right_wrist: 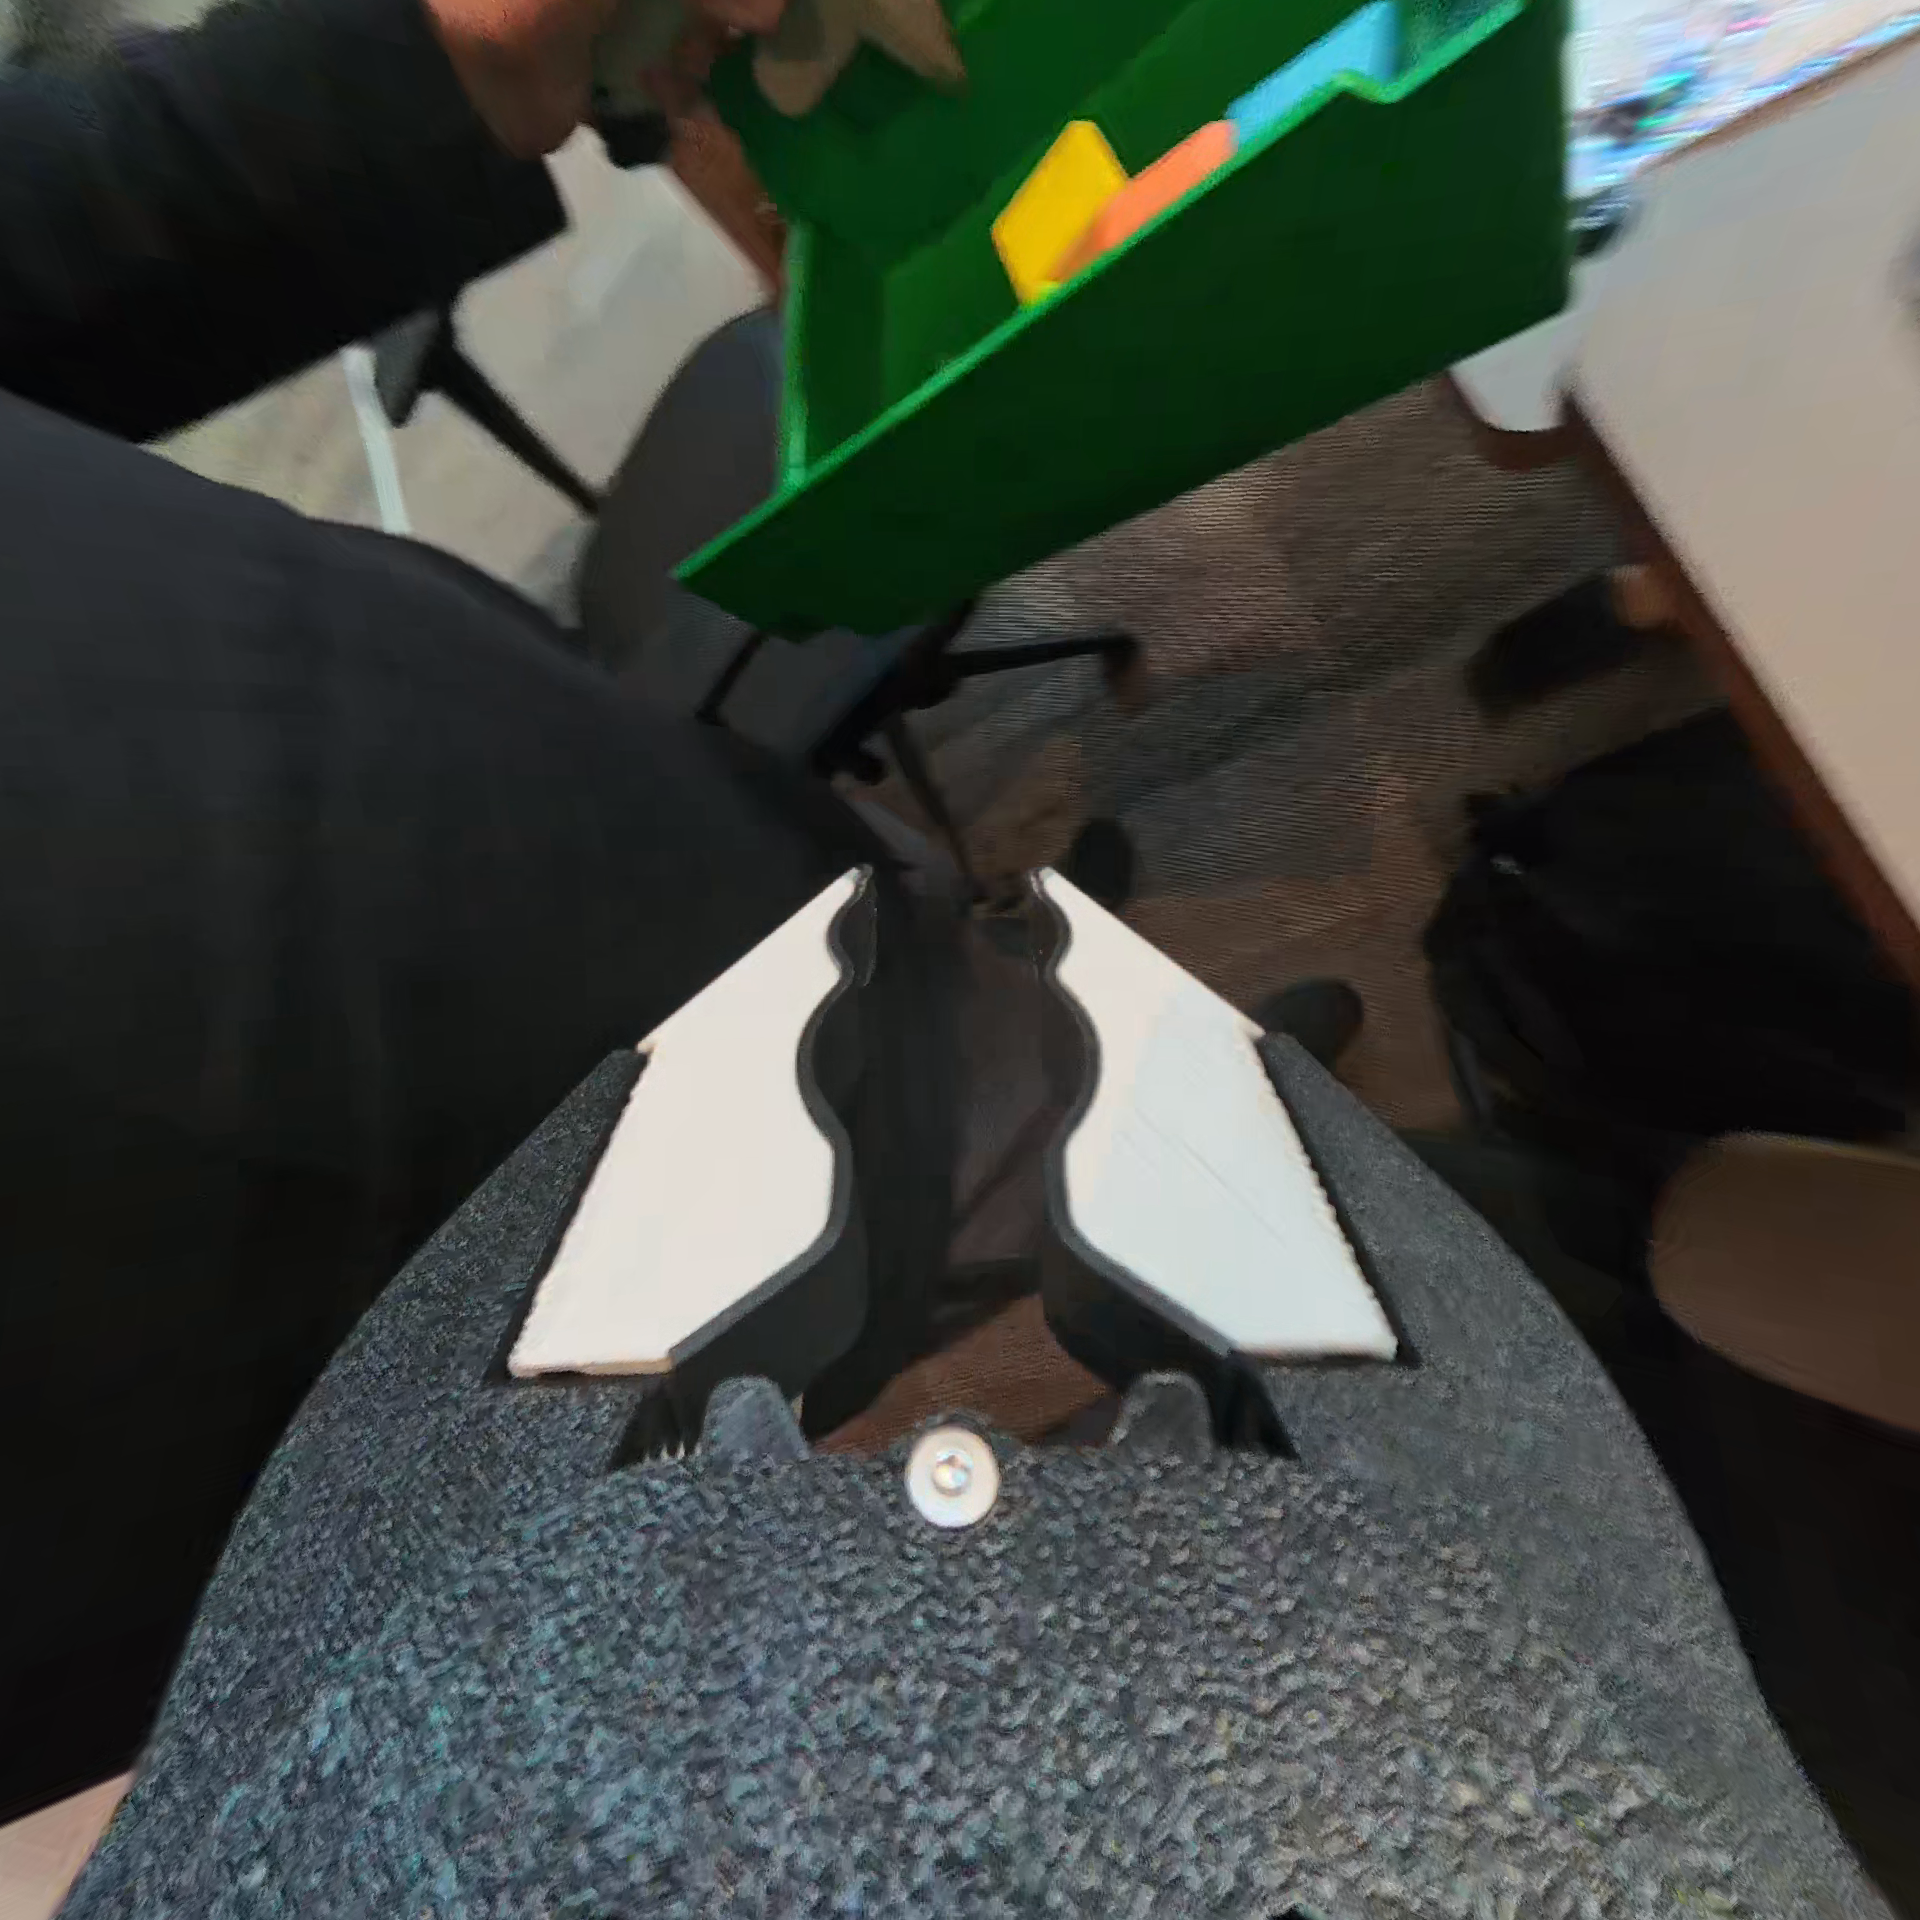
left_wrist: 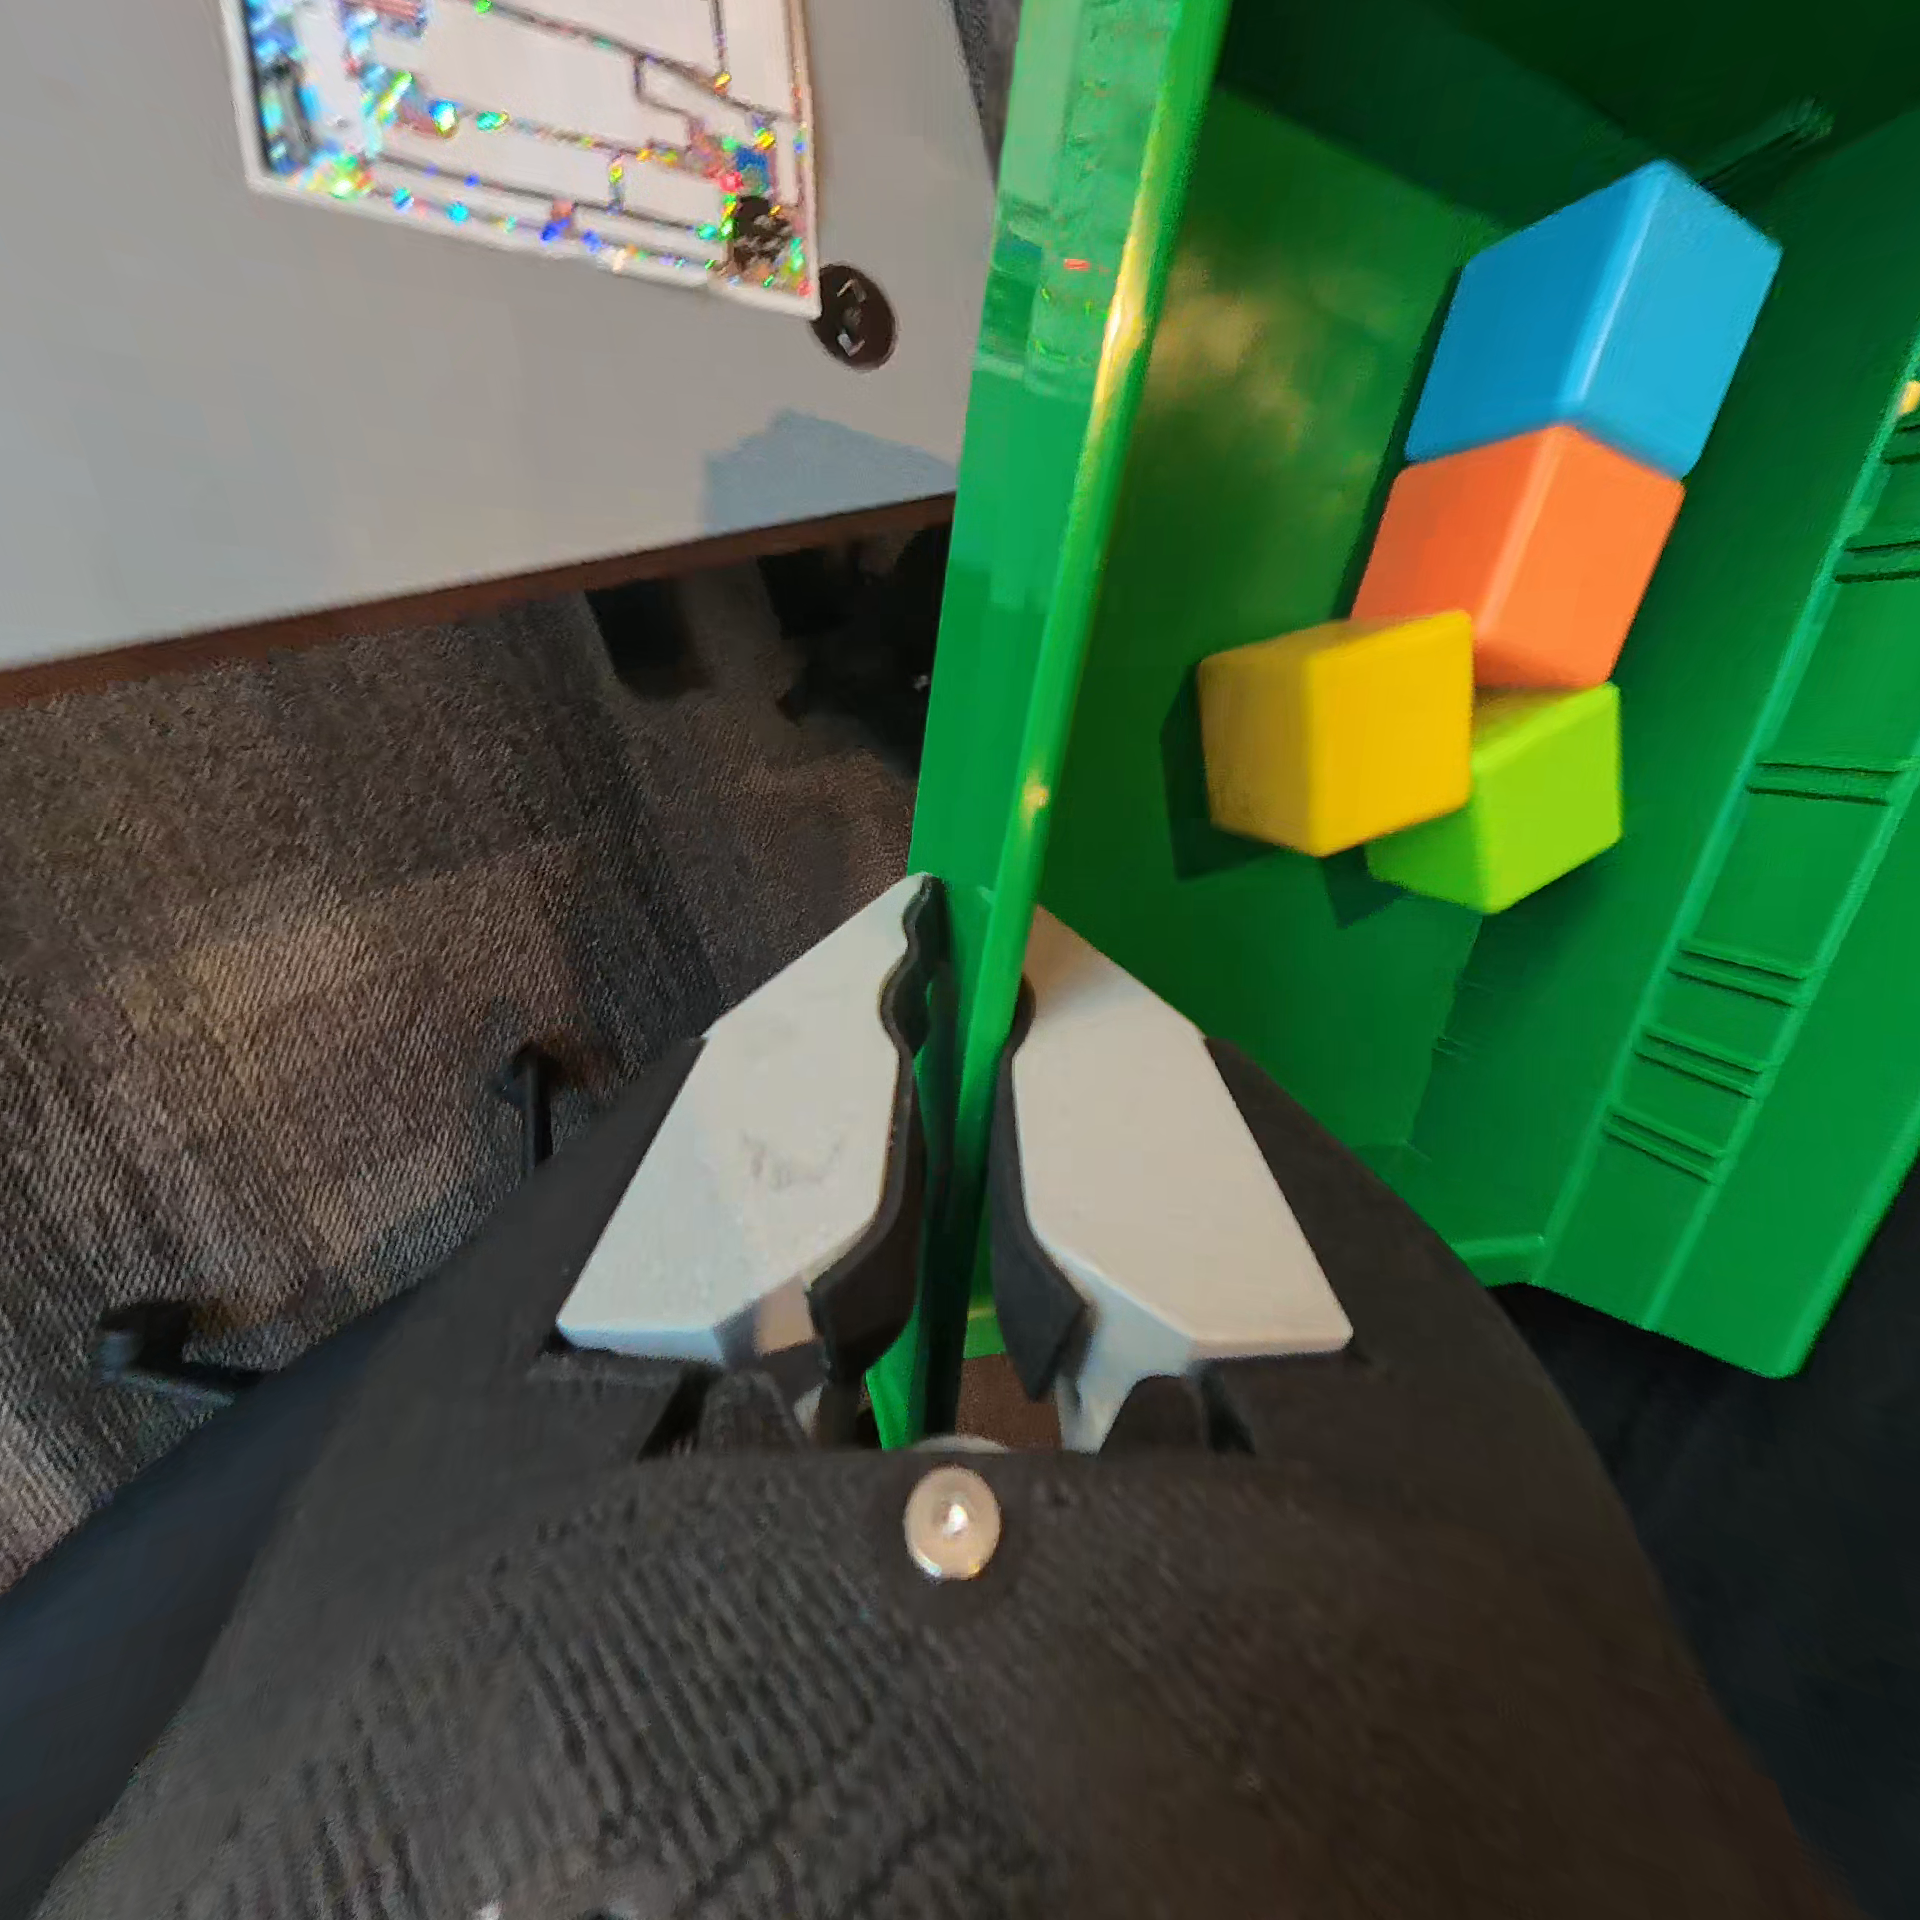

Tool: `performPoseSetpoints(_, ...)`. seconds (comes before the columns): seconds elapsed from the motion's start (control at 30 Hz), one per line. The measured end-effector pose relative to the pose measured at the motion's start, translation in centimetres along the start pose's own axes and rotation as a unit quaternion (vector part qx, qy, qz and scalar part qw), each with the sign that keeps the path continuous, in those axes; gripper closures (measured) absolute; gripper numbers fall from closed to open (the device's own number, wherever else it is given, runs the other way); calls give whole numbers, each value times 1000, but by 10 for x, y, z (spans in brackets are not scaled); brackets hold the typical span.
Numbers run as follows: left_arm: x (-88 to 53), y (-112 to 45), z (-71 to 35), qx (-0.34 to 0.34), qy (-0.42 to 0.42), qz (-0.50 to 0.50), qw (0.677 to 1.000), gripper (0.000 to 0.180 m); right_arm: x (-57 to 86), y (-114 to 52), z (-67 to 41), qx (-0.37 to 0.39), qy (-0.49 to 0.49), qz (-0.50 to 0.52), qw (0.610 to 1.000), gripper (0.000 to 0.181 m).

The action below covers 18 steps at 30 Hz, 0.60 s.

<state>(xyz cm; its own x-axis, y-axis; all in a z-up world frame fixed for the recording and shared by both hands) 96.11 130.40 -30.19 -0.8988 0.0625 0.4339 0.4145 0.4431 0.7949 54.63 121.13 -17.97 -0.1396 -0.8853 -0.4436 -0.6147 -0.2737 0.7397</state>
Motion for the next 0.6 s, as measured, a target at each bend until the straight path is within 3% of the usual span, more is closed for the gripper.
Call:
performPoseSetpoints(0.2,13,-50,-59,-40,-35,1,999,176,58,19,2,56,-24,143,988,152)
performPoseSetpoints(0.4,32,-83,-100,-58,-35,-44,997,176,114,15,-29,122,49,213,968,152)
performPoseSetpoints(0.6,44,-97,-101,-111,-23,-59,992,177,180,-32,-14,46,46,162,985,152)
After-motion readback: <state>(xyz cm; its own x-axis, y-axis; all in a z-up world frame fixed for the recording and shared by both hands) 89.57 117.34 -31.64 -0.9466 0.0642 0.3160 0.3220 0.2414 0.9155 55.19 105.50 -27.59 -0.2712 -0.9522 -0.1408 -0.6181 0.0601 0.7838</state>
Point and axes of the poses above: each gripper's, where its closed fingertips meet, y back along the fingers, z out of its underside, x = y × z across the jaws, the point moved 9 cm from there along y, back along the fingers, and after that the axes turned 2 degrees about z, right-handed, at the moved point
